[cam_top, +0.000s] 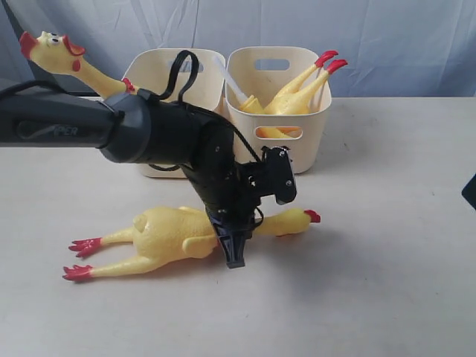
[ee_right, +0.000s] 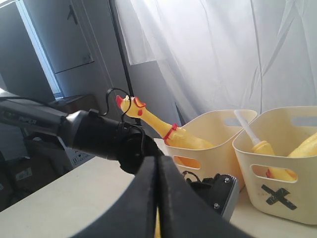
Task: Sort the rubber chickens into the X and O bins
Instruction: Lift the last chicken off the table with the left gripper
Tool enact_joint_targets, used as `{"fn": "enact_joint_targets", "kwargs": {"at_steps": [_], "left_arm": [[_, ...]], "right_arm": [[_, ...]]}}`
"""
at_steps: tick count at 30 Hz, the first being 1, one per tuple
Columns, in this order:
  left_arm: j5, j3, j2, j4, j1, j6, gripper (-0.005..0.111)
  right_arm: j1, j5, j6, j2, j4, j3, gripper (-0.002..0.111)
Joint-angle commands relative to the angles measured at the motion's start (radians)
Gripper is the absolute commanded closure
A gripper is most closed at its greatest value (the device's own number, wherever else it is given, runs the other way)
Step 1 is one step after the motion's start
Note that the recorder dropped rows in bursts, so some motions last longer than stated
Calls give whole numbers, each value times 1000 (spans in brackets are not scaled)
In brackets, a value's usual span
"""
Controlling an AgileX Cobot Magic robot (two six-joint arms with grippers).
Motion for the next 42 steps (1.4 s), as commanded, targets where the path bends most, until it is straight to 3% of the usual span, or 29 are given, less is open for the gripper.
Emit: {"fn": "enact_joint_targets", "kwargs": {"at_steps": [1, 12, 18, 24, 42], "left_arm": [[90, 2, -73, -13, -11, -13, 107], [183, -5, -232, 124, -123, -41, 107], [171, -5, -308, 322, -174, -68, 107], [121, -5, -387, 353, -204, -52, 107], [-451, -3, -457, 512, -211, 25, 107]], "right_arm": [[-2, 3, -3, -4, 0, 1, 109], [-2, 3, -3, -4, 0, 1, 109], [-2, 3, -3, -4, 0, 1, 109], [-2, -1, -3, -4, 0, 1, 109], [-2, -1, -3, -4, 0, 1, 109]]}}
